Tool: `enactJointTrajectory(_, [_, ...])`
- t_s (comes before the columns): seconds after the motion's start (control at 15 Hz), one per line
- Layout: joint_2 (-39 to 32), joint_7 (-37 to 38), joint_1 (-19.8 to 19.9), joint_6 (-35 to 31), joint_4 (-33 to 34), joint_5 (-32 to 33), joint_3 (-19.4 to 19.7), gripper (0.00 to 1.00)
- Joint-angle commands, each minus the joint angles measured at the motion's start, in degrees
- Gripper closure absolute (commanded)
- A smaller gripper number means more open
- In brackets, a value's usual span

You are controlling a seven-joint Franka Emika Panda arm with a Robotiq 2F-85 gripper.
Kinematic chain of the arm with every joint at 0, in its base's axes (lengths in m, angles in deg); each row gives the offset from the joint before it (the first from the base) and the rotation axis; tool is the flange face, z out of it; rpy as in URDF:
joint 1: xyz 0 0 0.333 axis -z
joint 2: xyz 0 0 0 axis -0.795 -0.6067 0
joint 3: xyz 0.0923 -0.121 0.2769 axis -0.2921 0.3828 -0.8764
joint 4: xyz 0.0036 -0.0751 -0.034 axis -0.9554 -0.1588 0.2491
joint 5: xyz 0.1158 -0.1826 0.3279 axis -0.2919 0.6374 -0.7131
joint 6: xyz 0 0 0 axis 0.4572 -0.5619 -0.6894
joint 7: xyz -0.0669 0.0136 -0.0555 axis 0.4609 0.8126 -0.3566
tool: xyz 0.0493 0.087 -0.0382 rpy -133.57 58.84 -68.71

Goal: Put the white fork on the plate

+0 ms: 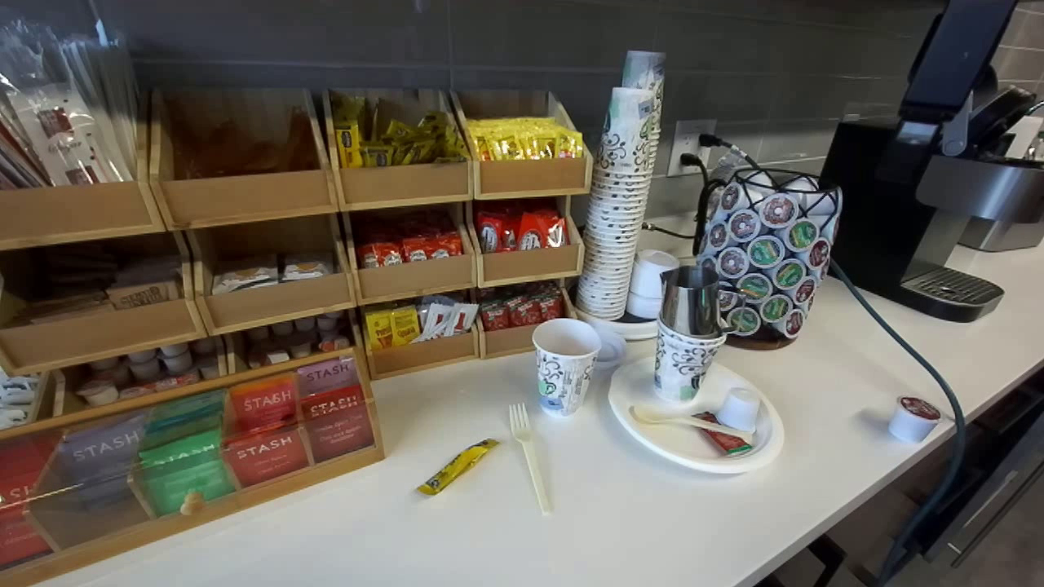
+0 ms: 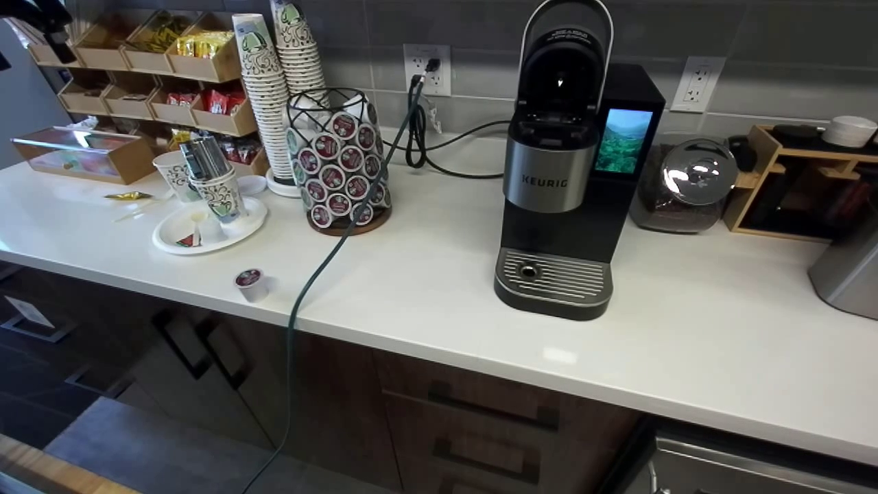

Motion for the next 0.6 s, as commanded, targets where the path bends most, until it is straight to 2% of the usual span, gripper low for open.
enactJointTrajectory(0.0, [-1.3, -4.3, -2.5, -5.5, -0.5, -2.3, 0.1, 0.0])
enactJointTrajectory(0.2, [-6.9, -7.1, -5.7, -15.3, 0.7, -6.0, -1.9, 0.0])
enactJointTrajectory(0.33, [-11.1, -7.2, -7.1, -19.5, 1.4, -4.6, -4.3, 0.0])
enactJointTrajectory(0.53, [-17.2, -9.0, -9.8, -20.0, 3.3, -5.3, -7.1, 0.0])
